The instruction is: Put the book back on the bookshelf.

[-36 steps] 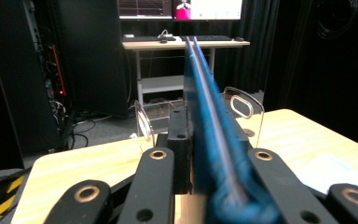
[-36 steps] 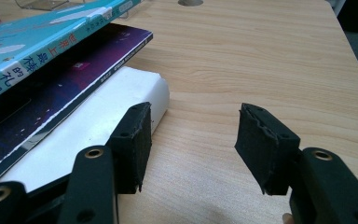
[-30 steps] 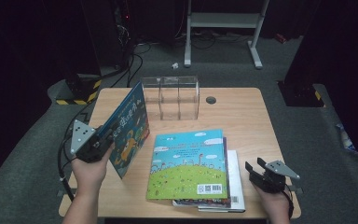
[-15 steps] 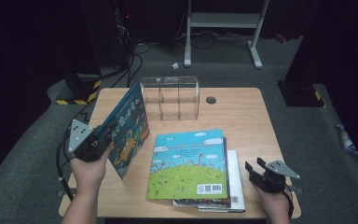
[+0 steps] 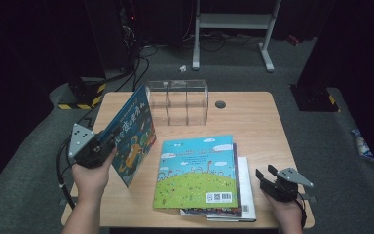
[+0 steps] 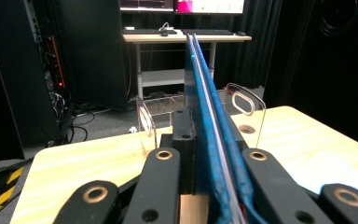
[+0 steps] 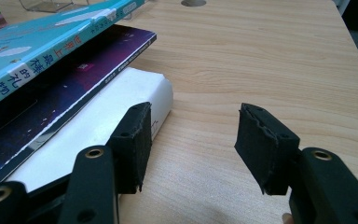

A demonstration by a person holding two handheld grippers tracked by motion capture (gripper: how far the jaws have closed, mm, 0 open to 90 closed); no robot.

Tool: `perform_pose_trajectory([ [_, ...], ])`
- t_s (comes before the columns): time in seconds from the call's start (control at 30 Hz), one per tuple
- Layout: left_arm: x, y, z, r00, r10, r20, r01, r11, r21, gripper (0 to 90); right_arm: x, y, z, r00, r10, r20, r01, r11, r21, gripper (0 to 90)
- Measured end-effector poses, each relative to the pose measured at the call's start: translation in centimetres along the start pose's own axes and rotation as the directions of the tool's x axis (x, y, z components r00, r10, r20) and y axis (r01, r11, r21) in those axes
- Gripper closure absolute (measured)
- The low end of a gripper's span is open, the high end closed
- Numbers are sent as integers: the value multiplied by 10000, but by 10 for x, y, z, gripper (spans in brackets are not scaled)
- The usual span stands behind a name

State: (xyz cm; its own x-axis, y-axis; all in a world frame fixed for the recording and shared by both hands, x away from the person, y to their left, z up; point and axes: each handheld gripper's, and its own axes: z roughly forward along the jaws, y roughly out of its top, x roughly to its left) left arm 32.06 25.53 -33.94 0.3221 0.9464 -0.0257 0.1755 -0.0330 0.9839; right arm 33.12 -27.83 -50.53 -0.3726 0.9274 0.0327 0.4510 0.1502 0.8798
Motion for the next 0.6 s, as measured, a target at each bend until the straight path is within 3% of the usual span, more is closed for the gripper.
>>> perform_pose_trajectory([
  [0.33,-8,3,3,9997,189,-127,-188,9998,45,830,-2,0,-1,10000,76,15,-76,9999,-70,449],
  [0.6,-6,19,11,9997,-223,-107,223,9997,18,834,-2,1,-3,10000,72,6,-72,9999,-144,451],
])
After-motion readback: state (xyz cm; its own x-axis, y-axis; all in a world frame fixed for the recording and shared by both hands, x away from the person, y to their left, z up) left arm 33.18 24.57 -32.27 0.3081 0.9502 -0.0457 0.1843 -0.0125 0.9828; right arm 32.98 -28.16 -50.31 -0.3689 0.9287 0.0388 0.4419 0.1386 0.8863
